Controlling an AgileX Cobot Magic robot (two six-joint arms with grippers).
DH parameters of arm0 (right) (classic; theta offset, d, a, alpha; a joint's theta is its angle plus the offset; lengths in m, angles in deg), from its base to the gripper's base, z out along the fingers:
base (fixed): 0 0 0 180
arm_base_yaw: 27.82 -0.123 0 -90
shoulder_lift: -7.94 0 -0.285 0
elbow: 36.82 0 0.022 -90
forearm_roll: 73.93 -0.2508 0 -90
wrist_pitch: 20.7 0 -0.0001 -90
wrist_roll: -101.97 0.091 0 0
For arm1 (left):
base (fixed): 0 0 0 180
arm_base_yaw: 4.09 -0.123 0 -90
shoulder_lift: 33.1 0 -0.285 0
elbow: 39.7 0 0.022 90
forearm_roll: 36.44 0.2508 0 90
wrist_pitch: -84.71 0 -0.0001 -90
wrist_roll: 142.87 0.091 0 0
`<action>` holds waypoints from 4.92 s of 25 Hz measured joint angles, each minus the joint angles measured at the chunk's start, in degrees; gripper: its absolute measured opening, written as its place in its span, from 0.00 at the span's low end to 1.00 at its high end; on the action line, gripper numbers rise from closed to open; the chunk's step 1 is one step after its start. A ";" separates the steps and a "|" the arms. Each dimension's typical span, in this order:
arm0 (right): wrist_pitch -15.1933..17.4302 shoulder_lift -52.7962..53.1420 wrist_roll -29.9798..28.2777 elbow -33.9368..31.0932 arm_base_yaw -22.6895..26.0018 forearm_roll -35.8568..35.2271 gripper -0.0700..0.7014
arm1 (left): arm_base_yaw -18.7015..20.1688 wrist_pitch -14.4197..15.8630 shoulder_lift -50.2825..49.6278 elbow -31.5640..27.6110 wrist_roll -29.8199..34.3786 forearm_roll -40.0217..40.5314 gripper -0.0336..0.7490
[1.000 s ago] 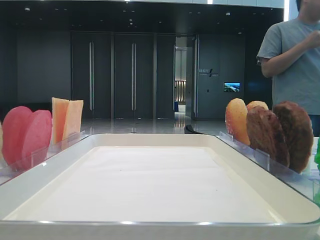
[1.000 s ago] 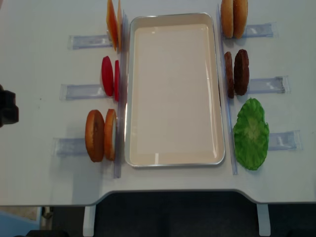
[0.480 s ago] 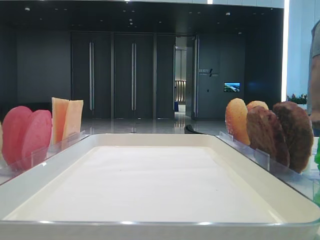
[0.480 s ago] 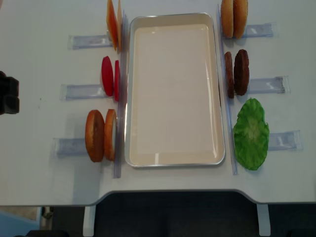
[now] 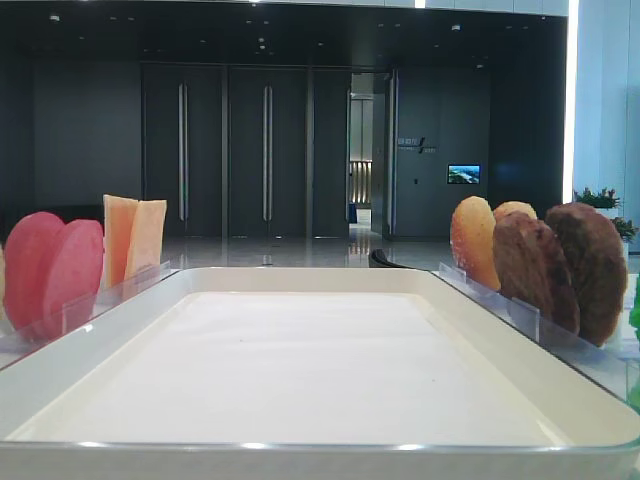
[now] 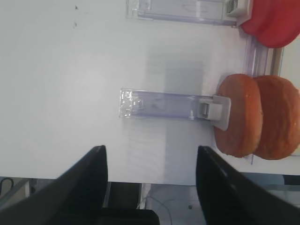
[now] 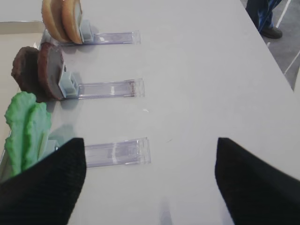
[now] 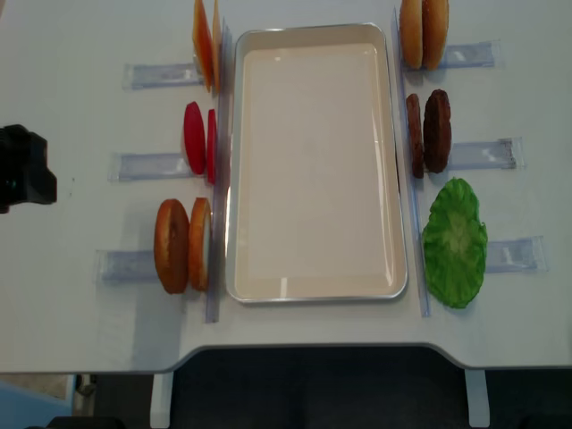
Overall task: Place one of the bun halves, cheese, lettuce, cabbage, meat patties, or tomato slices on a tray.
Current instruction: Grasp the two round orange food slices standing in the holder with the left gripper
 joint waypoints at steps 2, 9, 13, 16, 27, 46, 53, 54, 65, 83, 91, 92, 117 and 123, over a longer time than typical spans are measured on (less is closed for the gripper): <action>0.00 0.00 0.00 0.00 0.00 0.00 0.80 | 0.00 0.00 0.00 0.00 0.00 -1.12 0.63; 0.00 0.00 0.00 0.00 0.00 0.00 0.80 | 4.86 -0.02 -0.47 0.04 -2.56 -1.99 0.63; 0.00 0.00 0.00 0.00 0.00 0.00 0.80 | 10.93 -0.06 -2.16 0.04 -7.11 -0.25 0.63; 0.00 0.00 0.00 0.00 0.00 0.00 0.80 | 15.76 -0.19 -4.52 0.04 -11.14 0.72 0.63; 0.00 0.00 0.00 0.00 0.00 0.00 0.80 | 27.97 -0.32 -10.75 2.98 -20.53 3.32 0.63; 0.00 0.00 0.00 0.00 0.00 0.00 0.80 | 37.32 -0.93 -20.81 5.74 -28.62 3.72 0.63; 0.00 0.00 0.00 0.00 0.00 0.00 0.80 | 37.32 -1.16 -22.18 5.74 -28.98 3.72 0.63; 0.00 0.00 0.00 0.00 0.00 0.00 0.80 | 37.32 -1.18 -22.36 5.74 -28.99 3.72 0.63; 0.00 0.00 0.00 0.00 0.00 0.00 0.80 | 37.64 -2.91 -26.00 5.74 -29.15 3.91 0.63; 0.00 0.00 0.00 0.00 0.00 0.00 0.80 | 37.64 -6.53 -30.86 5.88 -29.10 2.10 0.63; 0.00 0.00 0.00 0.00 0.00 0.00 0.80 | 37.64 -6.71 -32.01 5.95 -29.04 1.93 0.63; 0.00 0.00 0.00 0.00 0.00 0.00 0.80 | 37.64 -6.71 -32.07 5.95 -29.04 1.93 0.63; 0.00 0.00 0.00 0.00 0.00 0.00 0.80 | 37.64 -5.81 -35.14 6.02 -28.55 2.04 0.53; 0.00 0.00 0.00 0.00 0.00 0.00 0.80 | 37.64 -3.74 -35.14 6.02 -28.48 3.00 0.32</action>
